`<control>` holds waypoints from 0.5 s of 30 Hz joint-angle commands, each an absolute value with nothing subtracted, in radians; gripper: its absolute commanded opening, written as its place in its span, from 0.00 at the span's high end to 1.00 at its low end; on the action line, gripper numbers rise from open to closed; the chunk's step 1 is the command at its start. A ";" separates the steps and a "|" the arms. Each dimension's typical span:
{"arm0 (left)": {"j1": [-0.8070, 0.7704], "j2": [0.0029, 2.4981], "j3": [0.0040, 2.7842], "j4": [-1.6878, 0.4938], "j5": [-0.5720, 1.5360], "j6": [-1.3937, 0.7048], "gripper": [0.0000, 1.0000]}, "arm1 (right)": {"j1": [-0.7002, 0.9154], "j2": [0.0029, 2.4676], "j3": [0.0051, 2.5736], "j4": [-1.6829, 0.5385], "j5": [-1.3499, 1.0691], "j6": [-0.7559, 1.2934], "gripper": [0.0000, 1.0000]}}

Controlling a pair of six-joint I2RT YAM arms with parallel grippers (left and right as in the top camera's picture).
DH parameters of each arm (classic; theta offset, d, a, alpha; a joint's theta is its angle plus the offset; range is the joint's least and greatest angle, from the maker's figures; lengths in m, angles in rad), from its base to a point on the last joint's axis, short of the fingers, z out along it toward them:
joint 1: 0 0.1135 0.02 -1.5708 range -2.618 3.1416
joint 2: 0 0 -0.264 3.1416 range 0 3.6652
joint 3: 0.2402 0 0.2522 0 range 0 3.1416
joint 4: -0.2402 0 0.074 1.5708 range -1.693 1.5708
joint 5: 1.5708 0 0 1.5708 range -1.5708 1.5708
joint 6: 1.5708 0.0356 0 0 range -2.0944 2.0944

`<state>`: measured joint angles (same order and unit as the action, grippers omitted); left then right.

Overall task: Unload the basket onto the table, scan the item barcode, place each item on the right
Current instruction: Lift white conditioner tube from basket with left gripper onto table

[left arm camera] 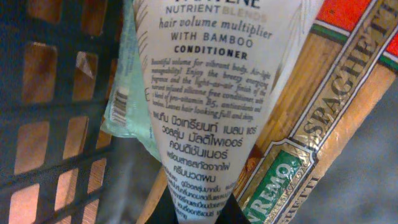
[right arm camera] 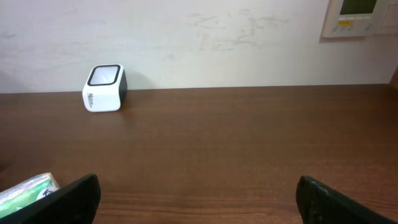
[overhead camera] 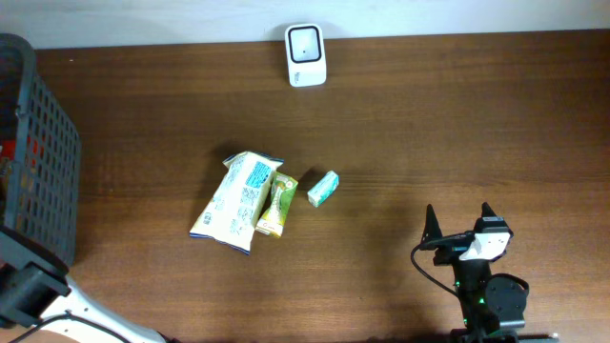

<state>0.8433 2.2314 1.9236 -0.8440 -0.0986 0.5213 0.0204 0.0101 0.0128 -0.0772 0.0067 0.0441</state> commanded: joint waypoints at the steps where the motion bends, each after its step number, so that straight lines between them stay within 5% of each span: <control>1: 0.838 2.105 2.004 -0.857 0.115 0.256 1.00 | 0.027 0.003 0.006 -0.082 0.009 0.038 0.01; 5: 0.762 1.747 2.058 -0.799 0.426 -0.015 1.00 | 0.027 0.004 0.006 -0.082 0.009 0.038 0.01; 9: 0.493 1.562 2.058 -0.874 0.392 -0.015 1.00 | 0.027 0.004 0.006 -0.082 0.009 0.038 0.01; 15: 0.020 1.798 1.826 -1.206 0.055 -0.007 1.00 | 0.027 0.004 0.006 -0.082 0.009 0.038 0.01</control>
<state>0.0948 1.7172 1.9411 -1.1923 0.1967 -0.0051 0.0204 0.0101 0.0128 -0.0772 0.0067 0.0444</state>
